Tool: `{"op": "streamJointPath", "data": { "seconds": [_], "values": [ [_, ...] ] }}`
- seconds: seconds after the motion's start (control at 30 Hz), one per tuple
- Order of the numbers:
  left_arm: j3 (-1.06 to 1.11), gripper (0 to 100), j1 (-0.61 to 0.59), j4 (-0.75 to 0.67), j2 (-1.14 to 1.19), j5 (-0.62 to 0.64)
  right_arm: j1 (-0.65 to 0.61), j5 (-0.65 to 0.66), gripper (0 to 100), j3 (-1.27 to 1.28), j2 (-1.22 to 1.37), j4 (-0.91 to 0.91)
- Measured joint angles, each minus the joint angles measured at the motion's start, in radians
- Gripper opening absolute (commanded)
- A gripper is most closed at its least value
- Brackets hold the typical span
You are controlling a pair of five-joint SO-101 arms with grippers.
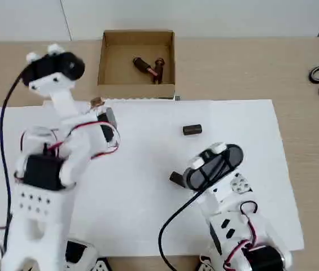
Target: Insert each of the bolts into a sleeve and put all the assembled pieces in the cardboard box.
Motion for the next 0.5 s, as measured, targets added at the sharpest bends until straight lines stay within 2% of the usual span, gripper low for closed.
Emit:
{"op": "streamJointPath", "data": {
  "seconds": [0.3, 0.5],
  "values": [
    [0.351, 1, 0.000, -0.206, -0.321, 0.077, -0.123, 0.000, 0.3, 0.092, -0.044, -0.018],
    [0.549, 1, 0.000, -0.371, -0.526, 0.068, -0.216, 0.000, 0.3, 0.144, -0.048, -0.144]
  ]
}}
